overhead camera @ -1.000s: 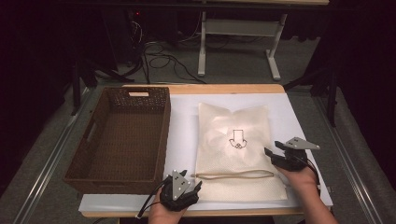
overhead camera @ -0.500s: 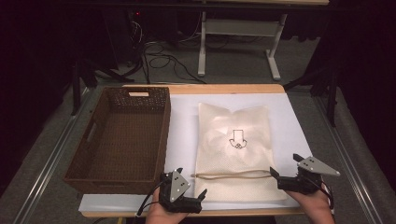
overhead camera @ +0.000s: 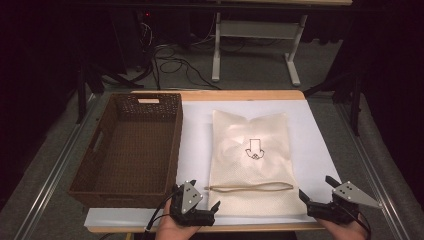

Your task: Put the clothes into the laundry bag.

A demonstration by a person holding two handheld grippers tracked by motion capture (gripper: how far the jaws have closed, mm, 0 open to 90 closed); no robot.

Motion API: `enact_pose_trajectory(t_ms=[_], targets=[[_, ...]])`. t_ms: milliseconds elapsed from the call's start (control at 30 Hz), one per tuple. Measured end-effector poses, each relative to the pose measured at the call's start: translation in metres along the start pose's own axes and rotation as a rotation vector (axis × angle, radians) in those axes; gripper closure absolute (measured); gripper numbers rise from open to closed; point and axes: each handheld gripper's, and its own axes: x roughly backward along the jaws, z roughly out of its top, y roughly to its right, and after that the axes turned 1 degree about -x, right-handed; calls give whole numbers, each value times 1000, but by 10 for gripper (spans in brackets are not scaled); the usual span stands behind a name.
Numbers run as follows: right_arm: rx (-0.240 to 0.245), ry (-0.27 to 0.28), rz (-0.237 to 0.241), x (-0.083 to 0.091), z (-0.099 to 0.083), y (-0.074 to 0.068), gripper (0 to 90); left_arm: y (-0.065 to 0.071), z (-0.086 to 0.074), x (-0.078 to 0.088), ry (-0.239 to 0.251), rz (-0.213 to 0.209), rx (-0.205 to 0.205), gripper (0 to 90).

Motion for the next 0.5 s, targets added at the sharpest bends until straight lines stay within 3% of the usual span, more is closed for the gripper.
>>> enact_pose_trajectory(t_ms=[500], targets=[[9,3,11,-2,0,1,2,0,-4,0,-10,19,5,54]])
